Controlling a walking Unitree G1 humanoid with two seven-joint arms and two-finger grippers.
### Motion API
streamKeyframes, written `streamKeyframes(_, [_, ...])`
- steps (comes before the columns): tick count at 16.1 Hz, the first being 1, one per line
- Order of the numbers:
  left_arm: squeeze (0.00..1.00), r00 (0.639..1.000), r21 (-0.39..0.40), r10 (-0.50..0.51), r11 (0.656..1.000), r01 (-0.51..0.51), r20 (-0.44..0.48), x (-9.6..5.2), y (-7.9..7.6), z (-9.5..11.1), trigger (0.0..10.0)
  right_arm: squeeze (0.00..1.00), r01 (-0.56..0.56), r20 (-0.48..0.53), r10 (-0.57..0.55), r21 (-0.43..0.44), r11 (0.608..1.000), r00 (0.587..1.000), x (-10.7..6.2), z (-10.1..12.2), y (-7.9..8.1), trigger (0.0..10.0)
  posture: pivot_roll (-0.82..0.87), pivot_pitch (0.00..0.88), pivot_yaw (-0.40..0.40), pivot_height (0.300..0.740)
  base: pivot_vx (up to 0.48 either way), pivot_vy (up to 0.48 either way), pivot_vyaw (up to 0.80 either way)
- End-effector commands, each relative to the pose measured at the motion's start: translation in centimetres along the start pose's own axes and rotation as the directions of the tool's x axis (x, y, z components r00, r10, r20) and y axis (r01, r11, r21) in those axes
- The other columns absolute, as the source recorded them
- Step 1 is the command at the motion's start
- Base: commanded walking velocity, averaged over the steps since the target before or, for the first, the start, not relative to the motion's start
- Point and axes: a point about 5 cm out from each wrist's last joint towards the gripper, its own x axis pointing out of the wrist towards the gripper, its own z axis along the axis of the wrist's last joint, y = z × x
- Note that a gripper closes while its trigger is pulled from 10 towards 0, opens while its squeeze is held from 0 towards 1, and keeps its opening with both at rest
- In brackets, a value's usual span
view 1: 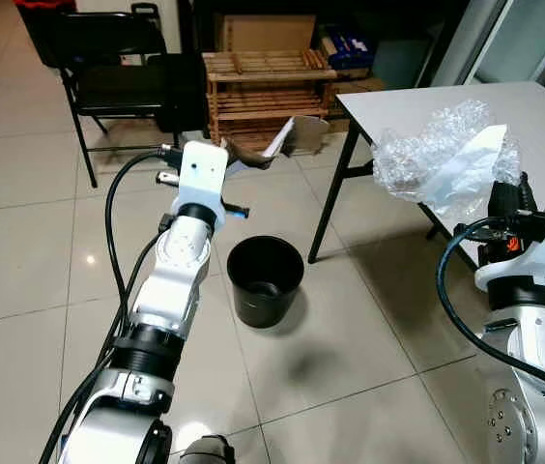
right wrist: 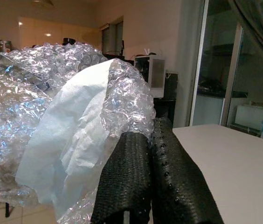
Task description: Picking trash to rubbish bin
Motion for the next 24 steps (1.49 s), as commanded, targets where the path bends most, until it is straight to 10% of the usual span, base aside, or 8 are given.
streamKeyframes(1, [0.00,1.000,-0.011,-0.010,1.000,0.010,0.003,0.25,-0.18,0.28,9.5,0.00,0.009,0.004,-0.009,-0.002,1.000,1.000,0.09,0.10,-0.29,10.0,0.17,0.094,-0.072,0.740,0.469,0.000,0.00])
streamKeyframes(24, [0.00,1.000,0.000,-0.014,1.000,0.014,-0.002,-0.01,-0.57,-0.18,10.0,0.00,-0.014,-0.007,0.014,-0.015,1.000,1.000,-0.11,-0.21,-0.02,10.0,0.17,0.094,-0.068,0.740,0.310,0.000,0.11])
